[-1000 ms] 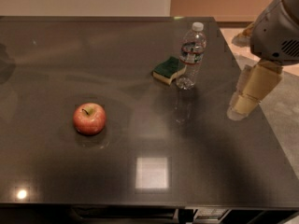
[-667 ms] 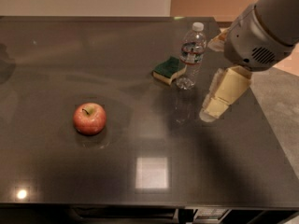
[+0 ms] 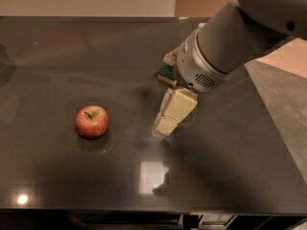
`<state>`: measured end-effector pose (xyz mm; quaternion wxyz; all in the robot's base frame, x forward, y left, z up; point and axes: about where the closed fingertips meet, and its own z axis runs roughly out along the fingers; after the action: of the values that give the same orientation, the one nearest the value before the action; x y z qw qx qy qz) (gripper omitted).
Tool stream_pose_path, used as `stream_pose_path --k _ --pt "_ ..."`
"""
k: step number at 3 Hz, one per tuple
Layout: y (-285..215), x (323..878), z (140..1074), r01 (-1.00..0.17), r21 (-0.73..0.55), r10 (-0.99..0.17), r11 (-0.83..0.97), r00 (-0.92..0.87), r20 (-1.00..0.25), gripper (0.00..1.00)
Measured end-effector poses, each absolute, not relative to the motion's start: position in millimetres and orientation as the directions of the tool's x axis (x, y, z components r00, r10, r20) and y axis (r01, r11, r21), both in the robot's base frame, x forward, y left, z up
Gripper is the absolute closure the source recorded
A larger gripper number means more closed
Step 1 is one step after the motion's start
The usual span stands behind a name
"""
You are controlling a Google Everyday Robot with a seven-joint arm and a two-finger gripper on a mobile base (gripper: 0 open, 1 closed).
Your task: Move apple near water bottle
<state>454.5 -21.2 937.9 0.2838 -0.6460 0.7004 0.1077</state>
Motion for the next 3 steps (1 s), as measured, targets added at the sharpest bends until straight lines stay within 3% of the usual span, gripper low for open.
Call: stream_pose_path --k 3 --pt "88.4 465.5 869.7 -0.991 -0.13 -0.859 0.043 0.03 -0.511 0.0"
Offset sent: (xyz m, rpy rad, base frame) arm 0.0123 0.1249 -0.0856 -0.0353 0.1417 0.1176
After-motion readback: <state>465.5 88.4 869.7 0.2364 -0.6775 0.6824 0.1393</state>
